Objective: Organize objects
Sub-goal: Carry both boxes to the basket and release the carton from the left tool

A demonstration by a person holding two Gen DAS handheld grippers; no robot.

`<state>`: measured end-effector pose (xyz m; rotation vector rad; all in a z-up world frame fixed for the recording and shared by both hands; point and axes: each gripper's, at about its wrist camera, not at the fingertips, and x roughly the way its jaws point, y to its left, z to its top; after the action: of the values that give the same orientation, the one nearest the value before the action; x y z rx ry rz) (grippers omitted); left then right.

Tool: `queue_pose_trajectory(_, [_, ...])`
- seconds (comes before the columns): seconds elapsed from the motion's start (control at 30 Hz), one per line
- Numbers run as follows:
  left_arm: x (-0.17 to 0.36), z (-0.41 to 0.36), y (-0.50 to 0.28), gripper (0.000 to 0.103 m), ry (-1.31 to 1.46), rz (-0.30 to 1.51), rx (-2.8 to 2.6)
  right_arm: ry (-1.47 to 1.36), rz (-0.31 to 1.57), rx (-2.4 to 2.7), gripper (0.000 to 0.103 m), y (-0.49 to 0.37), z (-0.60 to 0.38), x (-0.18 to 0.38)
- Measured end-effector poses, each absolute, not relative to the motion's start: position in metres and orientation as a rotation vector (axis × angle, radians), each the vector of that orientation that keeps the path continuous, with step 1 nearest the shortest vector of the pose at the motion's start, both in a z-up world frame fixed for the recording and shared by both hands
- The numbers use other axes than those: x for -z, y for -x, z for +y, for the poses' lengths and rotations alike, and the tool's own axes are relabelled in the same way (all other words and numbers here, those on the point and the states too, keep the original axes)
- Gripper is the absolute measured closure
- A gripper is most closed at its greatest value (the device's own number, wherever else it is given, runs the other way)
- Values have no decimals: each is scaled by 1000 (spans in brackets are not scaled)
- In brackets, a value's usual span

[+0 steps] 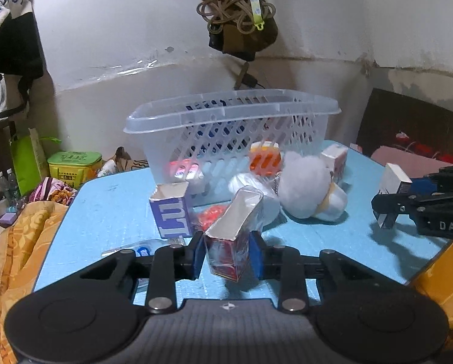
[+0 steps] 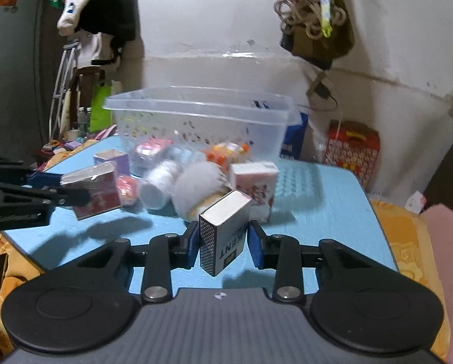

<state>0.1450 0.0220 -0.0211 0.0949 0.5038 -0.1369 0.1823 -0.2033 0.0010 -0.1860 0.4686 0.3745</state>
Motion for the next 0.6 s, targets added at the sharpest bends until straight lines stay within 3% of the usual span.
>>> queue_pose_trajectory(0.6, [-30,23,-96,68,-59,255,168,110,337,-470,66,-150,-211,-35])
